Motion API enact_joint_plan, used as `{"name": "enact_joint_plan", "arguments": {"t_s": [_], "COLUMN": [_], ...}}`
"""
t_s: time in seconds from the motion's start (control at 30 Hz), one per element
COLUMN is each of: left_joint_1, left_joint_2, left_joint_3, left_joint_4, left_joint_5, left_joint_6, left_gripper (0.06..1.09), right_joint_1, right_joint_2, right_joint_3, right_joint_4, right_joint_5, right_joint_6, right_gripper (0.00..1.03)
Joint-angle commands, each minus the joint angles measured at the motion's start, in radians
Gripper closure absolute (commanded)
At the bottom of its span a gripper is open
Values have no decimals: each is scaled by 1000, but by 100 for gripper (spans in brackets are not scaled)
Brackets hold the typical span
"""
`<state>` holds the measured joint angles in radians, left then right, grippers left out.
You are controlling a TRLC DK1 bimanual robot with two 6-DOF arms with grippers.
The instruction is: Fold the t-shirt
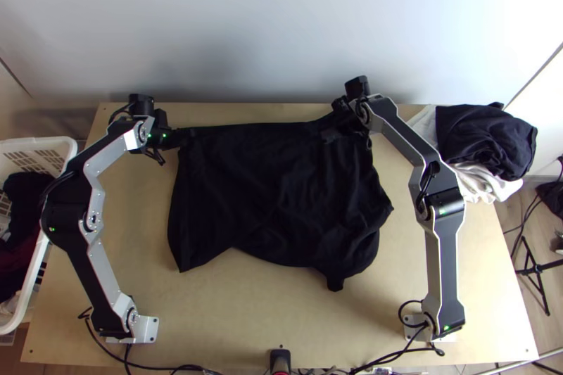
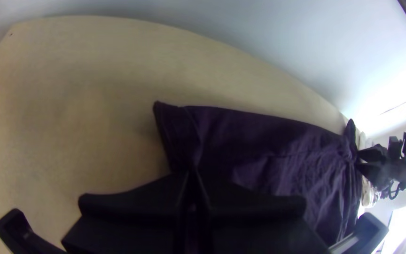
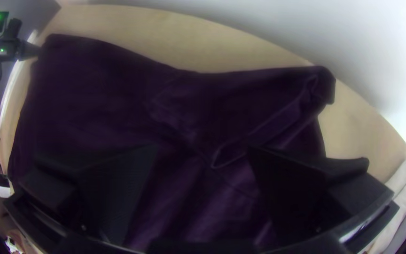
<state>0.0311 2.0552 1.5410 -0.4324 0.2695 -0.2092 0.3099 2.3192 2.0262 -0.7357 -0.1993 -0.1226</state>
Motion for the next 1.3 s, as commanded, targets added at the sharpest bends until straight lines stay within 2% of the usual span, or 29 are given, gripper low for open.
{"name": "enact_joint_plan", "arguments": {"t_s": [0.0,0.17,0.3,0.4,0.47,0.83,1.07,1.27], "left_joint_1": [7,7,7,6,6,7,7,7], "left_joint_2": [-27,-32,-27,-23,-23,-66,-124,-214], "left_joint_3": [-33,-35,-24,-5,2,42,119,186], "left_joint_4": [6,11,11,11,11,-3,-54,-101], "left_joint_5": [0,0,2,4,10,39,51,53], "left_joint_6": [11,14,17,17,16,8,13,39], "left_gripper": [105,105,105,105,105,105,105,105], "right_joint_1": [31,34,31,26,23,12,-28,-48], "right_joint_2": [35,65,106,111,106,3,-132,-271], "right_joint_3": [39,77,126,128,128,140,126,138], "right_joint_4": [-1,-1,-19,-28,-41,-44,-54,-67], "right_joint_5": [-2,-2,-2,-2,-2,-3,-29,-35], "right_joint_6": [3,3,5,8,9,29,77,74], "right_gripper": [13,26,56,86,100,100,100,100]}}
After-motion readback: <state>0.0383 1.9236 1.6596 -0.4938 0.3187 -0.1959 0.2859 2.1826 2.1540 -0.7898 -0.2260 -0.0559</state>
